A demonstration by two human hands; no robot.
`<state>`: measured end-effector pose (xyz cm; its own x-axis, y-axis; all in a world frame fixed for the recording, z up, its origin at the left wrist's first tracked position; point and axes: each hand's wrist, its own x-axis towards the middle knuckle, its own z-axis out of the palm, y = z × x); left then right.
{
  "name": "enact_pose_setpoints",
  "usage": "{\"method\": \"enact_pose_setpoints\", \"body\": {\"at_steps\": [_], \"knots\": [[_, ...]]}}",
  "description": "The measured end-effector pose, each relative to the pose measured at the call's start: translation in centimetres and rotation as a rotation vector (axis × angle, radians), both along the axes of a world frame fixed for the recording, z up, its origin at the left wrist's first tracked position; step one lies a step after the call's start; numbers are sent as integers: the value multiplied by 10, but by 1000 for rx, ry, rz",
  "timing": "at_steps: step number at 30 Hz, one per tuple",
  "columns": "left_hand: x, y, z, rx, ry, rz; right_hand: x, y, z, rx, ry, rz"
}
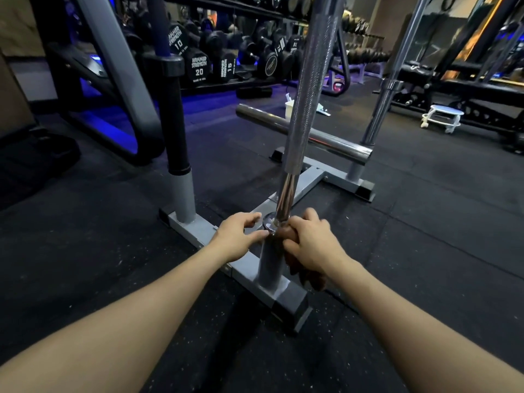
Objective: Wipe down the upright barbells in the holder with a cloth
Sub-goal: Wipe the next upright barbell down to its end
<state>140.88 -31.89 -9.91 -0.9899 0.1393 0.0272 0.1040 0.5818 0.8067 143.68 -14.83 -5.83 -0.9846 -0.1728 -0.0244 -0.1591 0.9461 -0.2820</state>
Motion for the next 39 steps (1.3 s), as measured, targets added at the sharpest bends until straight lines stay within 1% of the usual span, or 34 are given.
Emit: {"method": "enact_pose_setpoints", "body": {"at_steps": [2,5,6,7,9,10,12,14,15,16,18,19,22,24,27,29,32,33,35,36,37,39], "knots": [[4,3,6,-29,3,10,3,-10,0,-5,-3,46],[16,6,15,-63,-6,41,3,-8,3,-42,-51,46],[21,6,17,-36,-20,53,2,-4,4,-77,-85,29],[26,7,19,30,-62,60,2,-2,5,-130,-110,8],[39,14,26,242,-187,36,1,0,7,-297,-117,-25],[43,17,30,318,-244,20,3,0,10,-396,-115,-28],[49,21,37,365,-314,20,9,-1,19,-636,-178,-36],[51,23,41,397,-359,16,16,1,27,-949,-332,-38],[52,24,41,434,-374,17,19,3,29,-1070,-403,-31],[53,26,42,488,-371,27,21,5,30,-1130,-451,-24],[52,33,42,572,-327,70,23,10,31,-1185,-506,-35],[50,35,39,574,-295,93,22,13,30,-1229,-530,-54],[41,38,33,497,-237,155,19,24,28,-1395,-624,-81],[37,38,27,476,-190,238,16,28,25,-1423,-674,-68],[32,37,27,372,-37,294,10,34,20,-1342,-641,-75],[25,31,31,304,26,313,1,36,15,-1300,-535,-146],[17,24,38,241,118,365,-18,38,3,-1247,-316,-309],[15,26,38,213,151,368,-23,37,1,-1213,-261,-332],[13,33,33,111,179,321,-29,36,-3,-1091,-197,-285],[15,38,29,49,164,286,-30,35,-5,-1036,-185,-244],[18,43,25,-3,141,258,-30,33,-7,-1007,-185,-214],[19,46,20,-39,111,245,-32,27,-12,-980,-206,-159]]}}
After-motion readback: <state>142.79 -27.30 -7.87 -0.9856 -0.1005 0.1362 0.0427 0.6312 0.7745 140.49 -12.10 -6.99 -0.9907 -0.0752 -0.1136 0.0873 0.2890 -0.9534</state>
